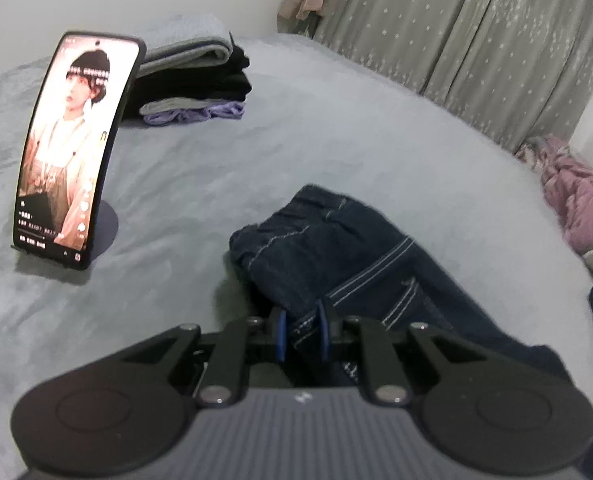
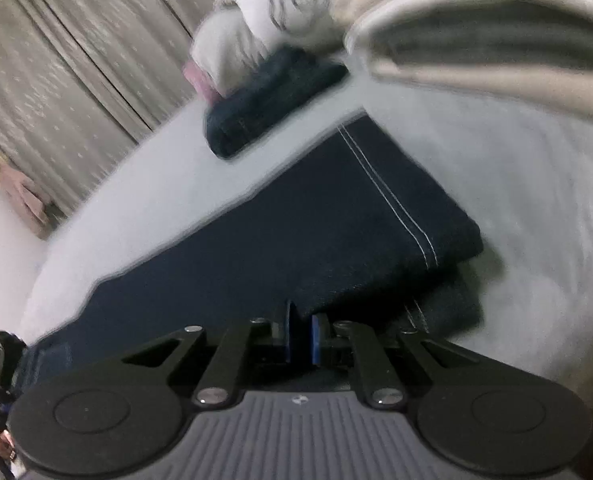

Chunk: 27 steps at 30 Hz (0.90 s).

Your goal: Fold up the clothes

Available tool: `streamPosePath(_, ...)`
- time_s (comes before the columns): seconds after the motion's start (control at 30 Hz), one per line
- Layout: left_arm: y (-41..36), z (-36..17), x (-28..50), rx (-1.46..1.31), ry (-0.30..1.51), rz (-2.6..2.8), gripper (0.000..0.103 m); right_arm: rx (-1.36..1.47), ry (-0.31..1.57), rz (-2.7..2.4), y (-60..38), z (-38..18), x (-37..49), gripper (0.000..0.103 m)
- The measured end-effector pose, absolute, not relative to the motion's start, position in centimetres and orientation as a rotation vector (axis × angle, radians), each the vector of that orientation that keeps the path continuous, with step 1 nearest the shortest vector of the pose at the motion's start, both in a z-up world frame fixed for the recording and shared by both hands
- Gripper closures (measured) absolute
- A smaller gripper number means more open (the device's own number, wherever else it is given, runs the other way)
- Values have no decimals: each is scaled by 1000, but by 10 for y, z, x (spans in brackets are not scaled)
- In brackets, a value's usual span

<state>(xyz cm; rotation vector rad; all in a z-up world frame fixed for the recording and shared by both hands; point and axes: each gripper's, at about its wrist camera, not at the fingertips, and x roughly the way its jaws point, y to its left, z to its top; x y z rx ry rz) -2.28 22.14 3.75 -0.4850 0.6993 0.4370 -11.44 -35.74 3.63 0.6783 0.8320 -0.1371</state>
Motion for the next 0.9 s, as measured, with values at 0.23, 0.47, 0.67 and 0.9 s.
streamPosePath(0.23, 229, 38, -27, -536, 685, 395, 82, 763, 834, -58, -378, 43, -124, 75)
streamPosePath(0.47, 252, 31, -32, -643, 651, 354, 81, 735, 909, 116, -354, 55, -125, 71)
streamPosePath(0.67, 265, 24, -29, -714, 645, 363, 82, 578, 917, 348, -286, 75, -87, 59)
streamPosePath(0.9, 264, 26, -25, -686, 647, 388, 88, 352, 838, 552, -200, 92, 8, 50)
